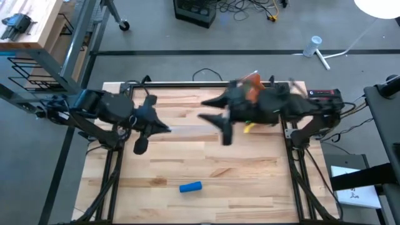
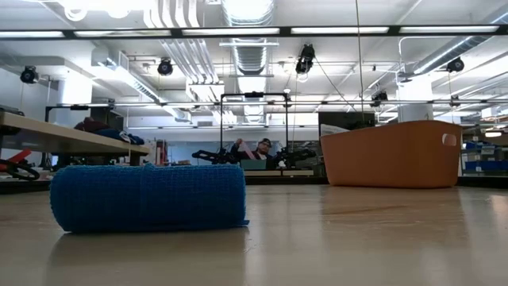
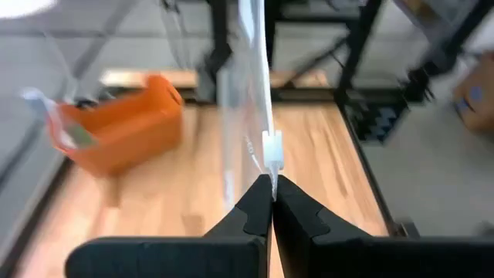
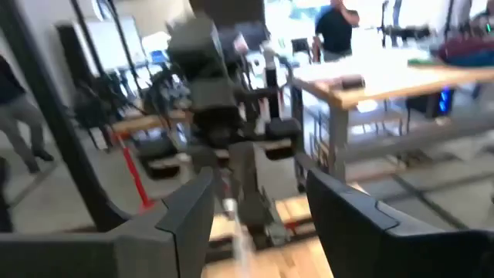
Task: Roll bandage
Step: Open the transparent zip bag
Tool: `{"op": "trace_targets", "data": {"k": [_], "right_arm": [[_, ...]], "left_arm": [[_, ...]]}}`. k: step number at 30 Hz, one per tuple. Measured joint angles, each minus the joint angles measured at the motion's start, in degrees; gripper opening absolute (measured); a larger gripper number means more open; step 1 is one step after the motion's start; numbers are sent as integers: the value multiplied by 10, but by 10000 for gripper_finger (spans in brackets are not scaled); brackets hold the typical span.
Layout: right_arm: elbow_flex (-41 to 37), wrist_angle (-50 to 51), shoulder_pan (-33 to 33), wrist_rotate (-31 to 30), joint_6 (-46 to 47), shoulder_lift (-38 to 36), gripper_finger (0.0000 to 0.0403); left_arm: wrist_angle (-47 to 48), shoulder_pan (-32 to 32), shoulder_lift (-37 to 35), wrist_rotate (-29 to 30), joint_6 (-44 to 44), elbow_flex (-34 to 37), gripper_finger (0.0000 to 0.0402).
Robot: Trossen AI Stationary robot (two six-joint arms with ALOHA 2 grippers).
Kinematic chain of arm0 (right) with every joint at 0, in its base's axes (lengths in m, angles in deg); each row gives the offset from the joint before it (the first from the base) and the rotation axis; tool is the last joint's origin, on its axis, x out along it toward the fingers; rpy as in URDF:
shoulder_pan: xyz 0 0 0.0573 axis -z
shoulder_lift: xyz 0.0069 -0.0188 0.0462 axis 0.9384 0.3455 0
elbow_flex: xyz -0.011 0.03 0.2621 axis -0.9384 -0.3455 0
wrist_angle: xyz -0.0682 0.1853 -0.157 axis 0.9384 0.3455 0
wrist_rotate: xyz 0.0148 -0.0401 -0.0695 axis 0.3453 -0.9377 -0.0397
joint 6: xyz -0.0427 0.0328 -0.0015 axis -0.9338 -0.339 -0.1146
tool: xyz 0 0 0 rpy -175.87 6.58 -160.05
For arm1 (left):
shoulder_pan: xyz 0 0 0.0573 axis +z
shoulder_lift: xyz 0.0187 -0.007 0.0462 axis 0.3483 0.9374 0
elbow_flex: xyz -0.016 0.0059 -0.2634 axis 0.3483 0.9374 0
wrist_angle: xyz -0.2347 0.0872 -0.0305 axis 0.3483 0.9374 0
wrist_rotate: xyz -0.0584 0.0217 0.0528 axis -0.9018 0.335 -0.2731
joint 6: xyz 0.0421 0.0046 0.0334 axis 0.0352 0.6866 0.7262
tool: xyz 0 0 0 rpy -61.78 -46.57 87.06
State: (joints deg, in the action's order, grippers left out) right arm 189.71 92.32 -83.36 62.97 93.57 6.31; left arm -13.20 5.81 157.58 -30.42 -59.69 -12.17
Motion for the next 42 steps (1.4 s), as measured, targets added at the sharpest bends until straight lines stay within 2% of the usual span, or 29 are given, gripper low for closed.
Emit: {"op": "trace_targets", "data": {"k": [4, 9, 13, 23, 35, 42], "right_arm": [[0, 10, 10, 29, 8, 46, 192], [3, 25, 25, 122, 37, 84, 176], [3, 34, 32, 149, 53, 109, 158], [3, 51, 35, 150, 44, 138, 106], [3, 47, 35, 163, 34, 139, 10], [3, 48, 35, 165, 34, 139, 2]], "left_arm": [[52, 0, 9, -53, -5, 0, 0], [98, 0, 20, -60, -35, 0, 0], [99, 0, 25, -68, -36, 0, 0], [81, 0, 26, -68, -36, 0, 0], [40, 0, 33, -68, -30, 1, 0], [38, 0, 33, -68, -29, 1, 0]]}}
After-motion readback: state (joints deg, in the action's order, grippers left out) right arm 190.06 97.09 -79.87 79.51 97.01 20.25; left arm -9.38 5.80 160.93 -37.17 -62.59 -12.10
